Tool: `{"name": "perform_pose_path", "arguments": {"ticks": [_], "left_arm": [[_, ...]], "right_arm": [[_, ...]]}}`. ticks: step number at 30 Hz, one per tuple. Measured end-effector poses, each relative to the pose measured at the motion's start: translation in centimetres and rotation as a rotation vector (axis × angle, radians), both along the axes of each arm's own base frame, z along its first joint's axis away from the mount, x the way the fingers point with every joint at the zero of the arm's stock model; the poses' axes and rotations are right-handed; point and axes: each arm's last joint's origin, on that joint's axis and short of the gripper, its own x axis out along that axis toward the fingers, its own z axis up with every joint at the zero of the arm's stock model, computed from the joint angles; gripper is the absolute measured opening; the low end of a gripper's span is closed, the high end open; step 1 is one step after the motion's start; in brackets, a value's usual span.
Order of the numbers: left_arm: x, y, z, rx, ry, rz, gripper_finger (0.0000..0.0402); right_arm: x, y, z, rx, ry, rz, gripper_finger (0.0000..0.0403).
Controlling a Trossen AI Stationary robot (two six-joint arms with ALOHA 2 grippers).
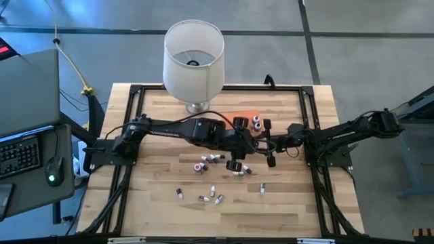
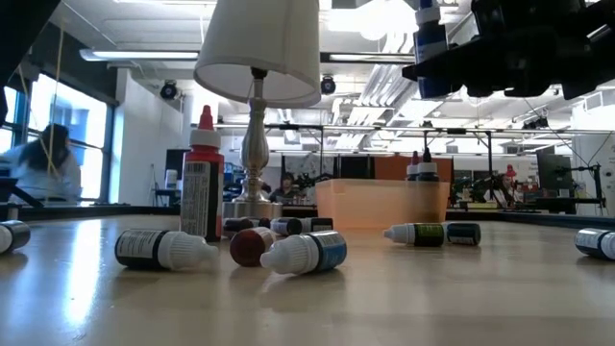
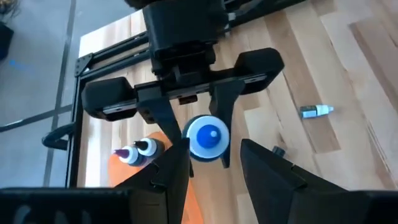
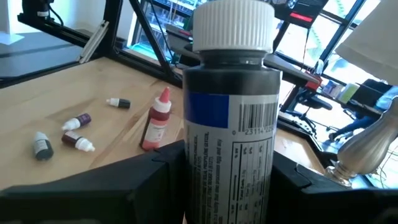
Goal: Pick & Place food coloring
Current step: Adjust the large blue food coloring bottle in the orange bin
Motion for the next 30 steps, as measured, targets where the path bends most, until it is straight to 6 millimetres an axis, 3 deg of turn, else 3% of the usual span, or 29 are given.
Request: {"name": "perform_pose_path", "arguments": {"ticks": [9,13,23,30], "left_arm": [[0.1,0.0,0.0,0.003,-0.004,0.006,0.014],[1.4,0.0,-1.5,0.009,0.006,0.001,0.014],[2.1,0.2,-1.8,-0.015,-0.022,-0.014,0.014],[2.0,0.5,-1.8,-0.004,-0.018,0.002,0.0105]], "right_arm": [[0.0,0.0,-0.1,-0.019,0.004,0.001,0.0138],[0.0,0.0,-0.3,-0.02,0.022,-0.004,0.0138],[0.0,0.0,-0.1,-0.024,0.012,-0.01,0.0138],[0.0,0.0,-0.2,-0.024,0.014,-0.01,0.0138]]}}
